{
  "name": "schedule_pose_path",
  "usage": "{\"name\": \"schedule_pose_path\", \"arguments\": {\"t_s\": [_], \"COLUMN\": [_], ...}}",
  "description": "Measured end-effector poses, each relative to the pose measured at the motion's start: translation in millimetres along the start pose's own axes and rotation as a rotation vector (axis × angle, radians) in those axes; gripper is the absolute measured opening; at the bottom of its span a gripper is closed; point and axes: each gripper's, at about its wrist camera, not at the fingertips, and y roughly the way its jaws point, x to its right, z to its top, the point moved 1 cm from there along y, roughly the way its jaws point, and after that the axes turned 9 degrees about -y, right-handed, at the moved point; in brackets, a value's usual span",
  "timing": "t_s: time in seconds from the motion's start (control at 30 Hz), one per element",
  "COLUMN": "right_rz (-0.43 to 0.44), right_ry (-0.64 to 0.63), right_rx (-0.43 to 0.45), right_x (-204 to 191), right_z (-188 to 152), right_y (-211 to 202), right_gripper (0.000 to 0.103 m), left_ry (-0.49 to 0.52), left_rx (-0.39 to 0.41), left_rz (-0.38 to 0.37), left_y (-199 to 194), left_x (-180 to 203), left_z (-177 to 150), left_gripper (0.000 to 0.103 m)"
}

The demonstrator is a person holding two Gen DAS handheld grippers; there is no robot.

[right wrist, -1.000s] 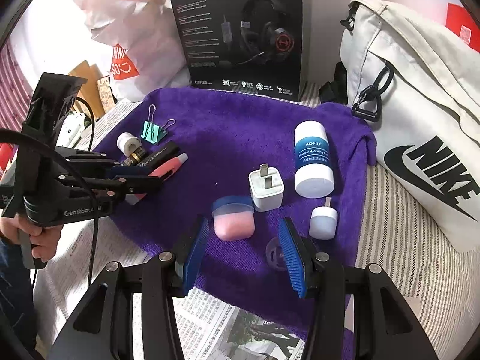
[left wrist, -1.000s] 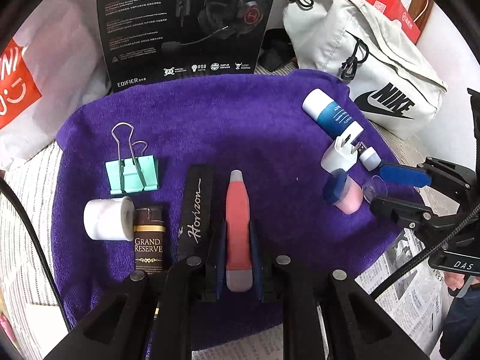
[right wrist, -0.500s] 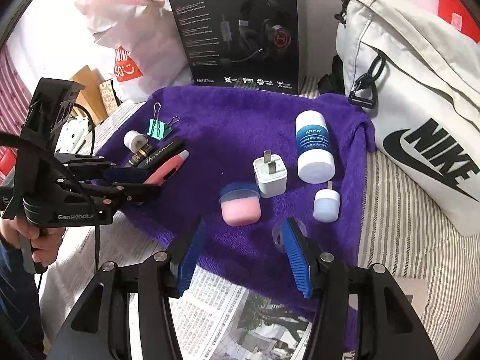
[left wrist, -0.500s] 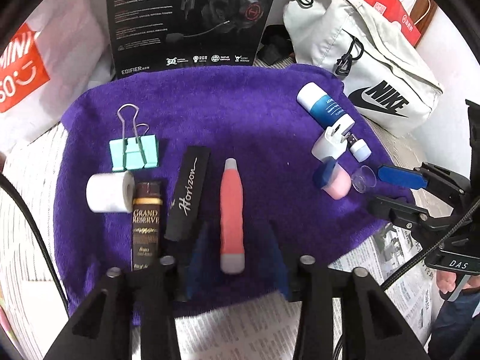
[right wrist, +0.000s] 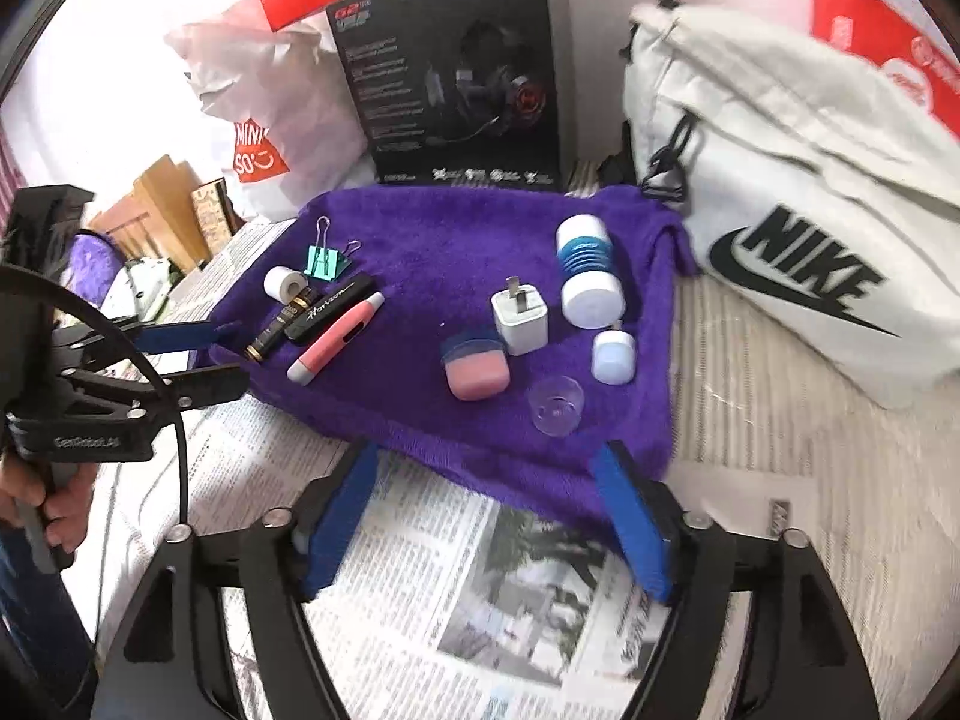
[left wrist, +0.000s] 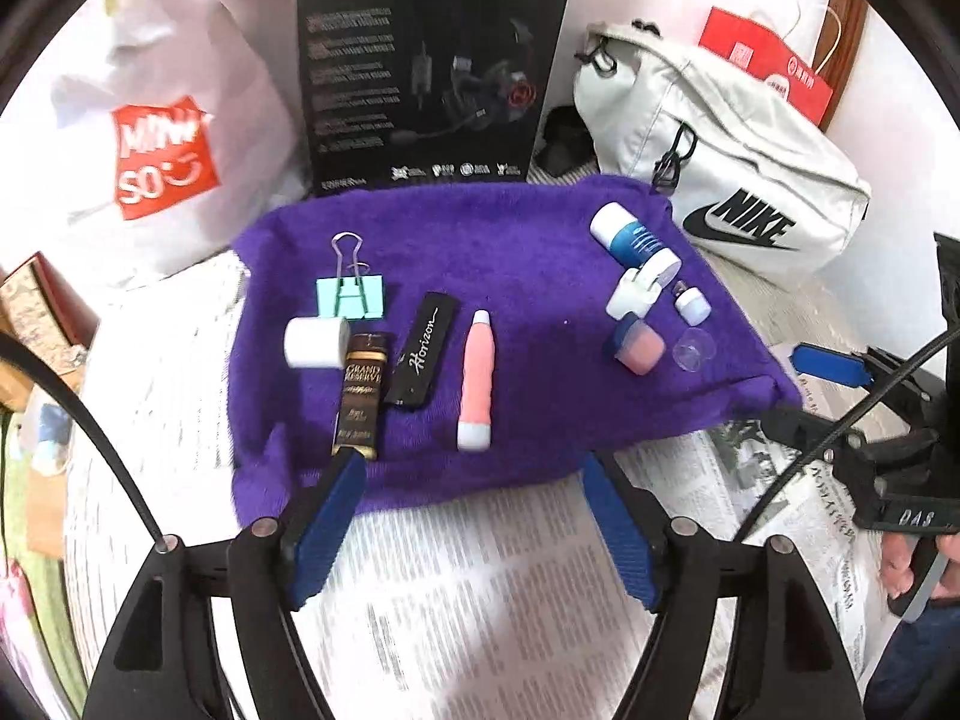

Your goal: Organize rigid objects

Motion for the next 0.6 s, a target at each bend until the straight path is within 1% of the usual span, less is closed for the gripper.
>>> {"name": "schedule_pose_path", "arguments": {"t_s": [0.03, 0.1, 0.17, 0.2, 0.23, 0.3, 0.37, 0.5, 0.6], "right_rz": [-0.009, -0.028, -0.036, -0.042, -0.050, -0.073, -0.100, -0.119, -0.160], "right_ry": [0.001, 0.018, 0.043, 0.058, 0.070, 0.090, 0.107, 0.133, 0.120], "right_rx": [0.005, 0.007, -0.006, -0.006, -0.006, -0.010, -0.016, -0.002, -0.005], "right_x": [-1, -2, -2, -1, -1, -1, -3, -9, -16], "right_z": [-2, -6, -11, -13, -14, -17, -18, -22, -23], "right_y": [-4, -12, -20, -24, -27, -35, -43, -60, -73], "right_gripper": [0.090, 0.091, 0.091, 0.092, 0.096, 0.103, 0.103, 0.103, 0.103], "left_ry": [-0.008, -0.019, -0.029, -0.034, -0.040, -0.057, -0.074, -0.083, -0.088], "left_rx": [0.016, 0.044, 0.075, 0.085, 0.091, 0.107, 0.124, 0.151, 0.166], "left_rz": [0.007, 0.035, 0.075, 0.082, 0.086, 0.088, 0.092, 0.106, 0.119], "left_y": [-8, -19, -32, -37, -41, -52, -62, -77, -82], "left_x": [1, 4, 9, 11, 13, 18, 22, 31, 33], "left_z": [-3, -8, -13, -14, -16, -18, -20, -26, -30], "left_gripper": [0.081, 0.091, 0.096, 0.097, 0.097, 0.097, 0.097, 0.097, 0.097]}}
